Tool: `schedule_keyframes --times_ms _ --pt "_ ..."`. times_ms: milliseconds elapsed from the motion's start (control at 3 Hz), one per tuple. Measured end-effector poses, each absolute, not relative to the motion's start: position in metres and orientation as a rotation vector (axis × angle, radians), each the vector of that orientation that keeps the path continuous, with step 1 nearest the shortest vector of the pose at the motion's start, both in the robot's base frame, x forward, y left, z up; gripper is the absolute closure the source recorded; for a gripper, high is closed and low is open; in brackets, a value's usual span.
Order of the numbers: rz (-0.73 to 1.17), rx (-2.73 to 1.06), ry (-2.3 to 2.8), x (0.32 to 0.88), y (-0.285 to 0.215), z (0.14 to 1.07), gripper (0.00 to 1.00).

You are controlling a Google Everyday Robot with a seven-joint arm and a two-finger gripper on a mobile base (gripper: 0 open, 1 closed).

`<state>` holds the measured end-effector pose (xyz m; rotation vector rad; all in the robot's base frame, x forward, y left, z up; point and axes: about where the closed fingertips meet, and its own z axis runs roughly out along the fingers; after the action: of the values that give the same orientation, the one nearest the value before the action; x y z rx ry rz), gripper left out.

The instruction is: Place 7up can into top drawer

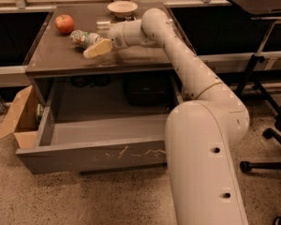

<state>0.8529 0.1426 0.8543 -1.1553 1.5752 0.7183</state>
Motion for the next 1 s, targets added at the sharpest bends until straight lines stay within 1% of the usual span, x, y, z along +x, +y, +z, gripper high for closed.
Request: schedule_keyframes --times_ms 667,1000 --pt "0.768 -1.168 1.552 0.862 0.158 0.845 0.00" --pt "0.792 -1.171 1.541 0.864 0.166 0.842 0.16"
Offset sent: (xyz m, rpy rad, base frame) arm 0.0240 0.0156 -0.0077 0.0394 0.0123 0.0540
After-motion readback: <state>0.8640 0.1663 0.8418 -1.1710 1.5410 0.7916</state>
